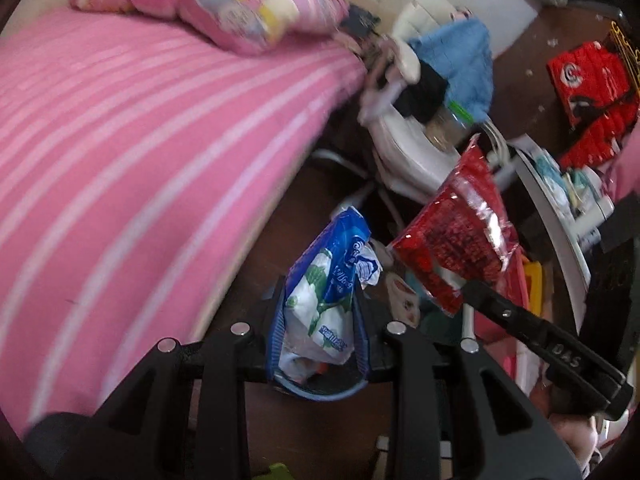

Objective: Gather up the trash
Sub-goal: 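Carry the red packet and tissue pack over the trash bin with both tools, then open both tools to drop the packet and tissue pack into the bin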

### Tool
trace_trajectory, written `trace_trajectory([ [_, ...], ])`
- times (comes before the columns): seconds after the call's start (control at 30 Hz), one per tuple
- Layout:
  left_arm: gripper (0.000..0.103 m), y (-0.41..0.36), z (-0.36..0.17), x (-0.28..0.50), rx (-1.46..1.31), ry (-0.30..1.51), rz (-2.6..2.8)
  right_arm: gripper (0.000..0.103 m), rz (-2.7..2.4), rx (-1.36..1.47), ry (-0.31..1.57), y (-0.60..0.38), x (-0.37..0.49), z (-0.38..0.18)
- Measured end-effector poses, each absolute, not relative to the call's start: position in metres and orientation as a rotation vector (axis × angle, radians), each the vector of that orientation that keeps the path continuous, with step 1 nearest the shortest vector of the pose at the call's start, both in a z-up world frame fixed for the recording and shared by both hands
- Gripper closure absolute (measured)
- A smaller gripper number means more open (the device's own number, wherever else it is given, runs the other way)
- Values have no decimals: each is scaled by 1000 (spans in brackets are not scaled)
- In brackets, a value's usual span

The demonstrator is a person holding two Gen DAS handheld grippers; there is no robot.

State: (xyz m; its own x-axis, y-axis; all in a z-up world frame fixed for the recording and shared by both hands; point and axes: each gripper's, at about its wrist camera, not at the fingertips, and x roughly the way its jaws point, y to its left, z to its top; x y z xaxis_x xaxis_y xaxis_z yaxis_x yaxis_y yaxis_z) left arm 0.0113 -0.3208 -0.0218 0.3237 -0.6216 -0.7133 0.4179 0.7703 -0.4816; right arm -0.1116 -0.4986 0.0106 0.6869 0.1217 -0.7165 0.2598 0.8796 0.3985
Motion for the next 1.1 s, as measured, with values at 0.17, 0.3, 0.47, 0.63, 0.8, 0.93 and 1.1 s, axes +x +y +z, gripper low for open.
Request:
trace_trajectory([
  [0.17,75,-363,-72,10,-188,1158,-710,98,-164,573,872,-536,-131,-29],
  [0.3,75,-385,-114,17,-172,1272,-714,98,-236,629,931,-564,-134,-67],
  [0.47,74,-407,-153,31,-128,1360,-728,98,-300,670,1014,-584,-130,-109],
  [0.63,74,-432,-185,37,-89,1424,-749,98,-355,692,1093,-596,-124,-147],
  [0.8,68,-454,-205,37,-52,1460,-784,93,-393,692,1164,-602,-120,-174],
  [0.93,32,-468,-211,35,-13,1447,-810,61,-431,681,1184,-606,-123,-182],
  [1.1,19,-466,-201,35,-17,1417,-810,34,-453,672,1151,-603,-135,-170],
])
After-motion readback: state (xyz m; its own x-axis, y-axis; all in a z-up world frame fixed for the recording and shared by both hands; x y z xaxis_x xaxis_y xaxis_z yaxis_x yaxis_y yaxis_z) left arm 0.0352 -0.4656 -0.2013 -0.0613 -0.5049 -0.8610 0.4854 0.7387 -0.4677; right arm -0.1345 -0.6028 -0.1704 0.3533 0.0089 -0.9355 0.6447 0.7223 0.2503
